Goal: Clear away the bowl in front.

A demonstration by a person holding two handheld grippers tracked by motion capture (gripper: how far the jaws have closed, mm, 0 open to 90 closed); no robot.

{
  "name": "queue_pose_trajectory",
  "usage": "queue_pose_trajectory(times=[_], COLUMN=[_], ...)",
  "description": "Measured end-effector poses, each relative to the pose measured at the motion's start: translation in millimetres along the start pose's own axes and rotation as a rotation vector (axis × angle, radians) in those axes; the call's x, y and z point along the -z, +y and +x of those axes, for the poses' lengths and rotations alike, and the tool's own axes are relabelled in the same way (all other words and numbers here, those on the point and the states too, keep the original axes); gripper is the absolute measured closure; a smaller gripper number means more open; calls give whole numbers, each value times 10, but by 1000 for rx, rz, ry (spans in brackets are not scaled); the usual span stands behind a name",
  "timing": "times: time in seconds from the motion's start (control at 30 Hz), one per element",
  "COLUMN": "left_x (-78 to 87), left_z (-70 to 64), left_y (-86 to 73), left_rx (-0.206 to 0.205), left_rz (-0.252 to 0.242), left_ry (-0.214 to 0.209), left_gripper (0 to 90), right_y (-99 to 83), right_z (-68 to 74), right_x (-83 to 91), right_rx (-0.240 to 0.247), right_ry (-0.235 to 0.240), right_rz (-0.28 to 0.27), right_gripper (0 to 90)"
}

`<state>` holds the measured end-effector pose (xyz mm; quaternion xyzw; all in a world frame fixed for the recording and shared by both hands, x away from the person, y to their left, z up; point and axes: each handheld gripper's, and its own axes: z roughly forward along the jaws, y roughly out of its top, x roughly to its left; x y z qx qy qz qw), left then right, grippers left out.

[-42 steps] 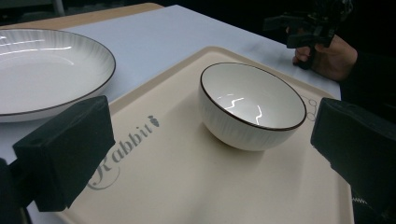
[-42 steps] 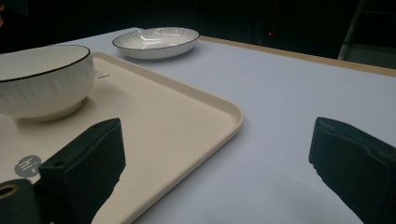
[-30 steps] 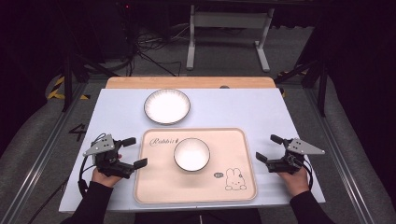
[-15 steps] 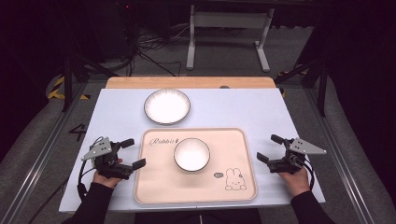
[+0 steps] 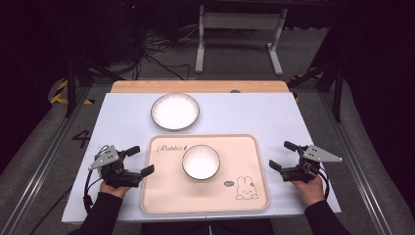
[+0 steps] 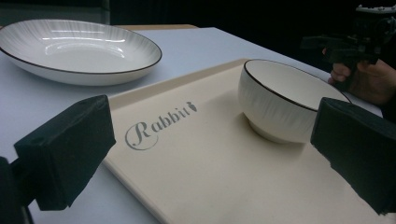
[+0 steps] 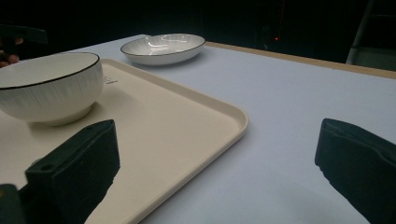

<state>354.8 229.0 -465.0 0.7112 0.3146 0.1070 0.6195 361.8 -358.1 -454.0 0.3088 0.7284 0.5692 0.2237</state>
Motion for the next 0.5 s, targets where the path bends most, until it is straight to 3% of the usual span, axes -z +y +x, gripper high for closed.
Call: queue_pose_trajectory(times=[0.33, 0.5], left_x=[-8, -15], left_z=[6, -8], left_y=[0, 4], left_rx=[2, -21], left_rz=[9, 12], left_ry=[-3, 6], left_gripper=[3, 4], right_y=[0, 1], right_z=[-1, -3], right_x=[-1, 1], right_rx=[-1, -1], right_ry=[0, 1], right_rz=[1, 2], right_gripper=[6, 6])
